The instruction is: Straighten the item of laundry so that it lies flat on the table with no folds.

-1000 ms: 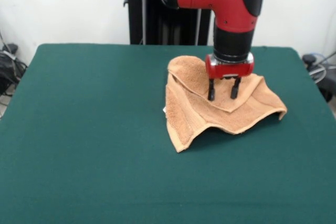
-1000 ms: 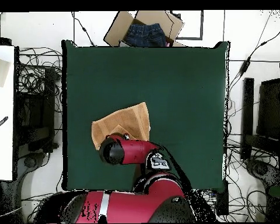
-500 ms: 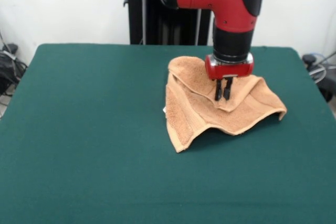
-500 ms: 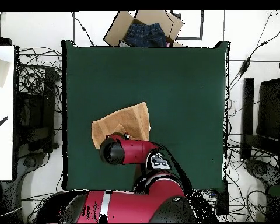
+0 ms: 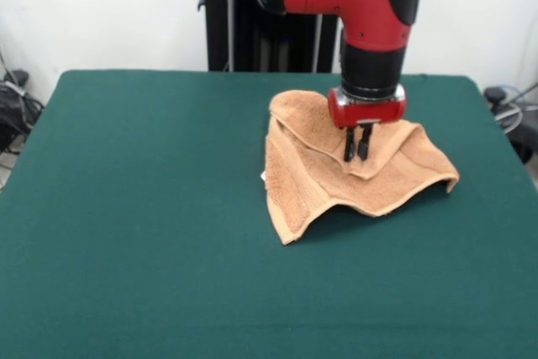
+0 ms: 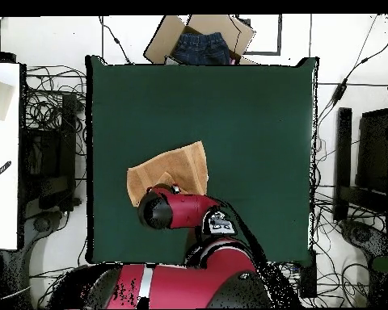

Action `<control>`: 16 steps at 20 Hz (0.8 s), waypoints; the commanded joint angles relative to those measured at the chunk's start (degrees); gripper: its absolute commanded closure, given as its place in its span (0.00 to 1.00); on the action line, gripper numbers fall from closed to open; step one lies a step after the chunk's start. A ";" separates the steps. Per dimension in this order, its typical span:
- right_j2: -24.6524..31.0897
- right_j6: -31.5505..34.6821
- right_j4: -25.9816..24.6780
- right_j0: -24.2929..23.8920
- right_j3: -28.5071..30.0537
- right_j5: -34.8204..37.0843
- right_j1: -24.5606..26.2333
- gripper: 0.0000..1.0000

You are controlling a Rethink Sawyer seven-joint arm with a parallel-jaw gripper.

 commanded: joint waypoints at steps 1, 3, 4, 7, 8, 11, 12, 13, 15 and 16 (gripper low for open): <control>0.54 8.59 -0.61 -0.72 -3.77 -2.98 5.15 1.00; 1.74 8.53 -0.01 -1.83 -3.06 -0.75 3.99 1.00; 2.10 7.83 0.24 -2.26 -2.58 2.05 2.26 1.00; 3.49 5.75 2.18 -3.87 0.80 14.73 -7.17 1.00; 3.77 5.20 2.98 -4.26 2.00 19.27 -10.54 1.00; 3.21 4.69 4.69 -3.93 3.34 31.22 -18.08 1.00; 3.01 4.68 4.89 -3.78 3.19 34.12 -19.47 1.00; 2.81 4.67 5.08 -3.62 3.04 37.01 -20.87 1.00; 2.97 4.40 4.96 -3.93 2.72 40.14 -22.17 1.00; 3.30 4.14 4.90 -4.39 2.94 40.78 -22.65 1.00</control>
